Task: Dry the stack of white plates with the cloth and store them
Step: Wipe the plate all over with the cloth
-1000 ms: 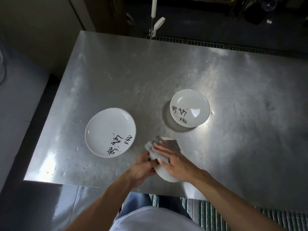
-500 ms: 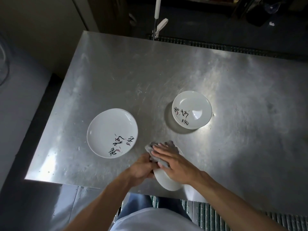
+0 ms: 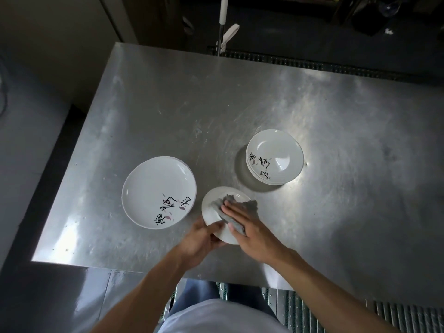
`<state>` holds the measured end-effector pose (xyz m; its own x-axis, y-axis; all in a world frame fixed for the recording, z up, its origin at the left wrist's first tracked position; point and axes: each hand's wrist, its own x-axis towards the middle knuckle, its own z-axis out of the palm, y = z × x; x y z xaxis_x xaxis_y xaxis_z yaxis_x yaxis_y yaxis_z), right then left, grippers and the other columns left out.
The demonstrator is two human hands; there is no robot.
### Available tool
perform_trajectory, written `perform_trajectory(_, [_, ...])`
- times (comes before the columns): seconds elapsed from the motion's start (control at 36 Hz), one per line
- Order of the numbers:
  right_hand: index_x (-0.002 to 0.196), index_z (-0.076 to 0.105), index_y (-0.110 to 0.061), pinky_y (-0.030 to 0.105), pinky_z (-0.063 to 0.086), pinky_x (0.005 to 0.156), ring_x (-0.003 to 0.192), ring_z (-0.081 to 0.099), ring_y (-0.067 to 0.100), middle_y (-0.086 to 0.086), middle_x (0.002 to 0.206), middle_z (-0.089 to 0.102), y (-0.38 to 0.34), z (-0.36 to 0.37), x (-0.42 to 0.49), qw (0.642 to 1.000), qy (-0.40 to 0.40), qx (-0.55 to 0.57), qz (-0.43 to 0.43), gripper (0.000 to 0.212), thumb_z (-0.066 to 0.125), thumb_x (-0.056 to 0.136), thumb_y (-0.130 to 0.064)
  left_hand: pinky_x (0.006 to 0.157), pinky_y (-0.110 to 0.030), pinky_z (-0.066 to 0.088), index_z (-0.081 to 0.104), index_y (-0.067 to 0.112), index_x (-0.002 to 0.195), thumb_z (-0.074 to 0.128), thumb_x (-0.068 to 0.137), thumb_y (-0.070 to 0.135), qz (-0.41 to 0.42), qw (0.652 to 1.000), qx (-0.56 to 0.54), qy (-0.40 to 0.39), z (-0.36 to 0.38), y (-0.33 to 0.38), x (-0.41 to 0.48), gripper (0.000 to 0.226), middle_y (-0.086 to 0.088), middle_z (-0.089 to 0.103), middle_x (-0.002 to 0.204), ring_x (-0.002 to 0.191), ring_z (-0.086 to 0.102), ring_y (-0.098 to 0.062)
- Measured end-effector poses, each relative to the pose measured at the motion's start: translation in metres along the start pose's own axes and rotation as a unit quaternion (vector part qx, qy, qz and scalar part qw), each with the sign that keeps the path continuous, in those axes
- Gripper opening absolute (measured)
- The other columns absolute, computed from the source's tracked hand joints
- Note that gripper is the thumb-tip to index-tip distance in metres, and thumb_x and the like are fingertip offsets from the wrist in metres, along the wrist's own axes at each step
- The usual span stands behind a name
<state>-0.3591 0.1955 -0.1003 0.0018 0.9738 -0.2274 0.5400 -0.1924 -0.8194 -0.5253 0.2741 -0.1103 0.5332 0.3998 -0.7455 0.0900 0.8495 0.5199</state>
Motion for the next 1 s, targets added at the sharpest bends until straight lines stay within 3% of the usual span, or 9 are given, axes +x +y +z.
perform_trajectory(0.11, [0.15,0.045,-0.015,0.031,0.018,0.125,0.153,0.021,0.015,0.002,0.161,0.034,0.008,0.001,0.018,0.991,-0.032,-0.106,-0.077,0.049,0.054,0.102,-0.017,0.096,-0.056,0.055,0.054,0.008,0.136,0.071,0.089,0.017,-0.015,0.996,0.079,-0.033,0.008,-0.003,-0.007,0.051,-0.025,0.066,0.129,0.109,0.068,-0.035])
perform_trajectory(0.22, [0.155,0.036,-0.022,0.029,0.02,0.123,0.152,0.02,0.01,-0.003,0.164,0.029,0.031,-0.019,0.031,0.984,0.01,-0.13,0.125,0.05,0.041,0.107,-0.031,0.088,-0.05,0.06,0.057,0.016,0.135,0.075,0.088,0.016,-0.035,0.996,0.072,-0.031,0.006,-0.013,-0.01,0.051,-0.019,0.069,0.126,0.108,0.07,-0.033])
perform_trajectory(0.31, [0.151,0.044,-0.016,0.042,0.024,0.123,0.151,0.026,0.018,0.003,0.161,0.035,0.023,-0.006,0.018,0.988,-0.005,-0.153,-0.022,0.051,0.041,0.103,-0.034,0.093,-0.054,0.058,0.057,0.013,0.134,0.073,0.084,0.018,-0.035,0.997,0.06,-0.043,0.007,-0.014,-0.011,0.053,-0.021,0.069,0.127,0.11,0.069,-0.036])
perform_trajectory(0.39, [0.148,0.047,-0.011,0.038,0.013,0.125,0.152,0.024,0.02,0.006,0.161,0.034,0.02,0.005,0.008,0.982,-0.033,-0.144,-0.12,0.049,0.052,0.101,-0.022,0.1,-0.061,0.052,0.058,0.007,0.131,0.069,0.087,0.015,-0.025,0.996,0.066,-0.056,0.009,-0.014,-0.011,0.046,-0.026,0.067,0.126,0.112,0.067,-0.04])
perform_trajectory(0.56, [0.141,0.055,-0.029,0.034,0.043,0.109,0.132,0.053,0.02,-0.001,0.144,0.057,0.028,-0.005,0.013,0.964,0.095,0.034,0.247,0.038,0.045,0.105,-0.038,0.098,-0.065,0.051,0.058,0.011,0.133,0.075,0.078,0.016,-0.032,0.996,0.059,-0.052,0.009,-0.015,-0.016,0.058,-0.024,0.069,0.119,0.102,0.069,-0.036])
perform_trajectory(0.67, [0.127,0.065,-0.026,0.03,0.049,0.094,0.106,0.062,0.017,0.003,0.123,0.069,0.032,-0.005,0.005,0.935,0.107,0.109,0.319,0.037,0.044,0.104,-0.046,0.074,-0.041,0.054,0.058,0.012,0.133,0.069,0.07,0.011,-0.057,0.994,0.064,-0.061,0.01,-0.008,-0.014,0.064,-0.018,0.068,0.11,0.098,0.065,-0.033])
perform_trajectory(0.81, [0.132,0.062,-0.041,0.031,0.042,0.111,0.125,0.056,0.008,-0.013,0.136,0.061,0.023,0.007,-0.002,0.968,0.06,0.095,0.225,0.031,0.046,0.105,-0.037,0.063,-0.03,0.057,0.062,0.01,0.129,0.064,0.093,0.017,-0.084,0.989,0.084,-0.087,0.021,0.014,-0.004,0.037,-0.01,0.07,0.101,0.084,0.069,-0.018])
perform_trajectory(0.94, [0.141,0.058,-0.024,0.029,0.024,0.122,0.144,0.037,0.005,-0.012,0.153,0.046,0.021,0.013,-0.012,0.997,0.071,-0.016,0.006,0.04,0.052,0.102,-0.027,0.077,-0.039,0.058,0.055,0.003,0.135,0.065,0.093,-0.001,-0.061,0.988,0.102,-0.103,0.016,0.018,0.0,0.043,-0.017,0.069,0.114,0.101,0.064,-0.031])
perform_trajectory(1.0, [0.145,0.053,-0.023,0.021,0.022,0.119,0.145,0.037,0.011,-0.006,0.156,0.043,0.029,0.002,-0.011,0.999,0.043,-0.029,0.012,0.042,0.053,0.103,-0.023,0.077,-0.039,0.056,0.058,0.01,0.134,0.07,0.085,0.003,-0.053,0.988,0.098,-0.102,0.012,0.018,-0.001,0.051,-0.014,0.07,0.115,0.102,0.065,-0.03])
